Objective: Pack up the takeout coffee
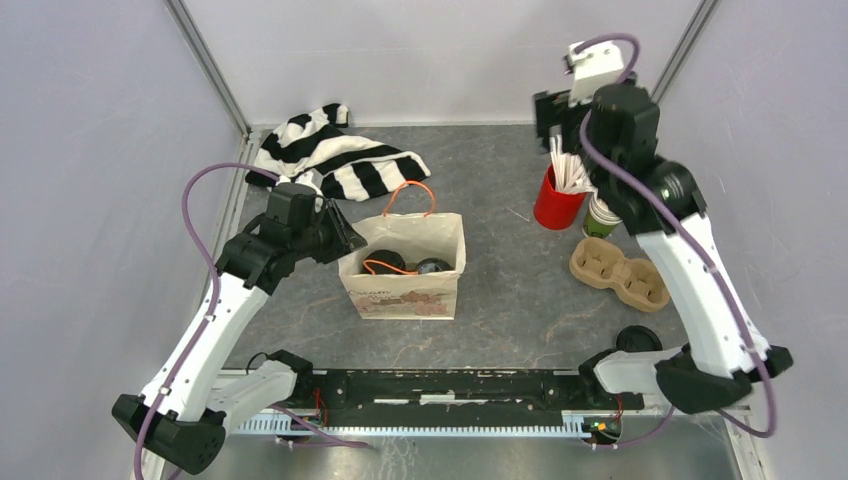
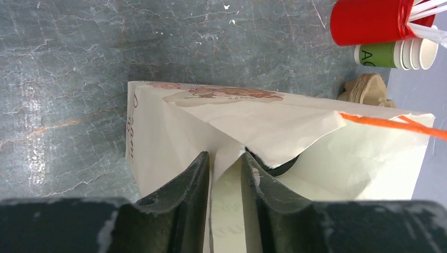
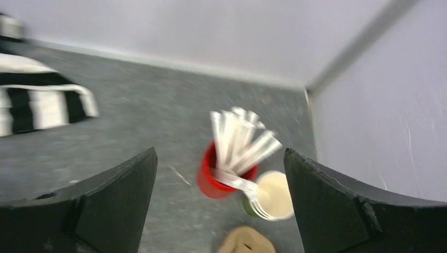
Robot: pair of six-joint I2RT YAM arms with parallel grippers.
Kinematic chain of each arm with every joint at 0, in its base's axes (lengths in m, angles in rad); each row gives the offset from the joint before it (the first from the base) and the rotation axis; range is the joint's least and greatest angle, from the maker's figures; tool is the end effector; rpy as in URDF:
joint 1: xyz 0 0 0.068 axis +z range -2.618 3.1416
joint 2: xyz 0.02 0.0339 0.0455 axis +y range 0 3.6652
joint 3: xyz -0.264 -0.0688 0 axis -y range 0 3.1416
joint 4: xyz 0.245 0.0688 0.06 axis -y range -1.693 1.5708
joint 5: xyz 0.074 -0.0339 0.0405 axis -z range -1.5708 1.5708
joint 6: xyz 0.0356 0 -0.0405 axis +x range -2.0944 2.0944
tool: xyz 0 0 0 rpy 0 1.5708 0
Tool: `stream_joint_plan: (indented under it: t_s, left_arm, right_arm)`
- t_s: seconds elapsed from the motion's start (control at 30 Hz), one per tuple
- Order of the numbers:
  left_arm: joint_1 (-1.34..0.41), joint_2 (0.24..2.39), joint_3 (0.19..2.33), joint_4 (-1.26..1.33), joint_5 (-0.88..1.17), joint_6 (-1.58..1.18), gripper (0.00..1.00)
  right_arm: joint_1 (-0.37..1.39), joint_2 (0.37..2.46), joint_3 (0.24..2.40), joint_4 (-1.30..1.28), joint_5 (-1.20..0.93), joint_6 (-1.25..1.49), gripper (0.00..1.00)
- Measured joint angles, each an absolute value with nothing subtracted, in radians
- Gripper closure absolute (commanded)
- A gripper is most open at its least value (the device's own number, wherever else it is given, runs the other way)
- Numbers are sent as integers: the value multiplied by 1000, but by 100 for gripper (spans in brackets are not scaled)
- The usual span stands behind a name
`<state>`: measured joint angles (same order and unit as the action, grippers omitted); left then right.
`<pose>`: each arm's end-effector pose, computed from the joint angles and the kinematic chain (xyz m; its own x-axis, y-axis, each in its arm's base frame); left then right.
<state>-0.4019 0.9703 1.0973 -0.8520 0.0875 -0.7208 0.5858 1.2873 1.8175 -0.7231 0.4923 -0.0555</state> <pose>0.1720 -0.0765 0.3493 -0.7554 -0.3933 -0.5241 -0.0648 0.8407 -0.5375 0.2014 0.1135 0.5224 -0.1539 -0.1608 -0.9749 -0.1094 0.9834 -0.1449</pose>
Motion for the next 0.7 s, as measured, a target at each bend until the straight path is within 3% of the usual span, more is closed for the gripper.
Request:
stream_joint_plan:
  t_s: [0.13,0.3,0.5,0.7]
  left_arm:
    - [-402,985,1131,-884,88,-718,55]
    - [-402,994,1185,-904,88,-698,51]
    - [-402,995,1243,-946,86,-670,49]
    - [-402,998,1283,-974,84,-649,49]
  right_arm:
    - [232,1357,1670,-709,294,9,15]
    - [-1,1380,1443,-635,41,117,25]
    - [-149,1456,1419,-553,-92,190,47]
    - [-228,1546,1430,-478,-163,231,61]
